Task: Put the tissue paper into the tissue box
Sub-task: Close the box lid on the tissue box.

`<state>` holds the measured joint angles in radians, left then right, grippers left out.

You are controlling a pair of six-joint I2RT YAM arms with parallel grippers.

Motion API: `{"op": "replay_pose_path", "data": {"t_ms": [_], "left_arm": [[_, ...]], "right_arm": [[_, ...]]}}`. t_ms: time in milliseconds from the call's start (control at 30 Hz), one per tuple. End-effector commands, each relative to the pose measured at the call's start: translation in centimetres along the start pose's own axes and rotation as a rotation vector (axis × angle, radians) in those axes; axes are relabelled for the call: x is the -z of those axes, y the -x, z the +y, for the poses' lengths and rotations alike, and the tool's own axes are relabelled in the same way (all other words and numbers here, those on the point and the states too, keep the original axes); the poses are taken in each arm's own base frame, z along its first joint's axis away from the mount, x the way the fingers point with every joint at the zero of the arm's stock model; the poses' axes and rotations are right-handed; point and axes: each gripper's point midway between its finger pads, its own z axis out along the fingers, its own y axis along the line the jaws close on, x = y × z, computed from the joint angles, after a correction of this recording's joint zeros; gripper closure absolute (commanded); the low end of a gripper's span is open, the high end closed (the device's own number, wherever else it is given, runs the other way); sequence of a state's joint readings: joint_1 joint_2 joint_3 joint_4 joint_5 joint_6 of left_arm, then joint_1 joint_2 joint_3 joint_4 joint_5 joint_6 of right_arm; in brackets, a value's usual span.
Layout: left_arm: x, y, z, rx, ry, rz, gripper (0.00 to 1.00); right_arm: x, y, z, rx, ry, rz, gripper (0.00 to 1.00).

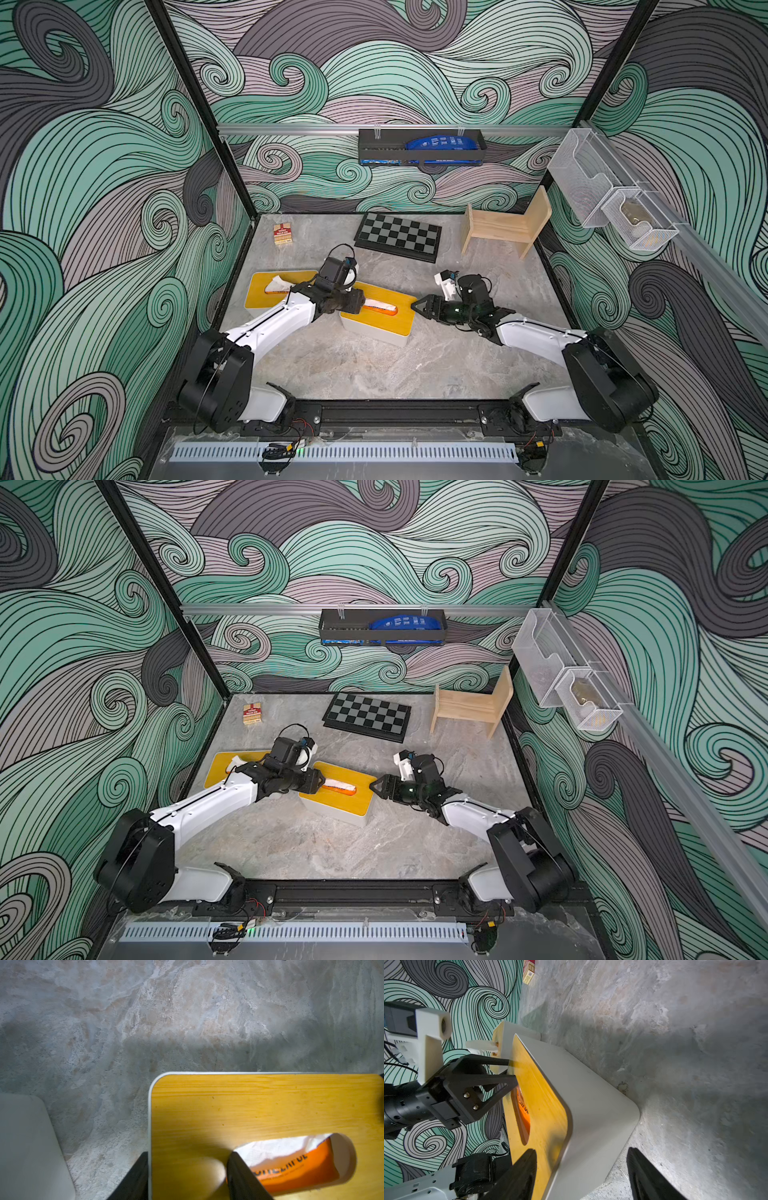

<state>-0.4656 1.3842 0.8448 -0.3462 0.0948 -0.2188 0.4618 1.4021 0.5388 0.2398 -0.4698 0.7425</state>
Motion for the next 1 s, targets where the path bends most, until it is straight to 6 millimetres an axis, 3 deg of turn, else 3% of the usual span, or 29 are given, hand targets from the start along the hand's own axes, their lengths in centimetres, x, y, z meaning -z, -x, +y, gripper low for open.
{"op": "replay_pose_path", "data": {"t_ms": [0, 367, 600, 967], "left_arm": [[0.0, 0.3, -0.7, -0.004, -0.032, 0.013, 0.54], [0.1, 0.3, -0.8, -0.005, -0.033, 0.013, 0.54], [0.3, 0.5, -0.9, -0.007, -0.038, 0.003, 0.5], [2.7, 2.3, -2.0, -0.02, -0.084, -0.08, 0.29]], "right_arm": [[-0.3, -0.9, -1.7, 0.004, -0.053, 0.014, 0.28], [-0.9, -2.8, -4.5, -0.02, -0.118, 0.047, 0.28], [-0.9, -2.6, -4.5, -0.006, -0.128, 0.044, 0.27], [-0.9, -1.2, -3.9, 0.073, -0.171, 0.07, 0.25]]}}
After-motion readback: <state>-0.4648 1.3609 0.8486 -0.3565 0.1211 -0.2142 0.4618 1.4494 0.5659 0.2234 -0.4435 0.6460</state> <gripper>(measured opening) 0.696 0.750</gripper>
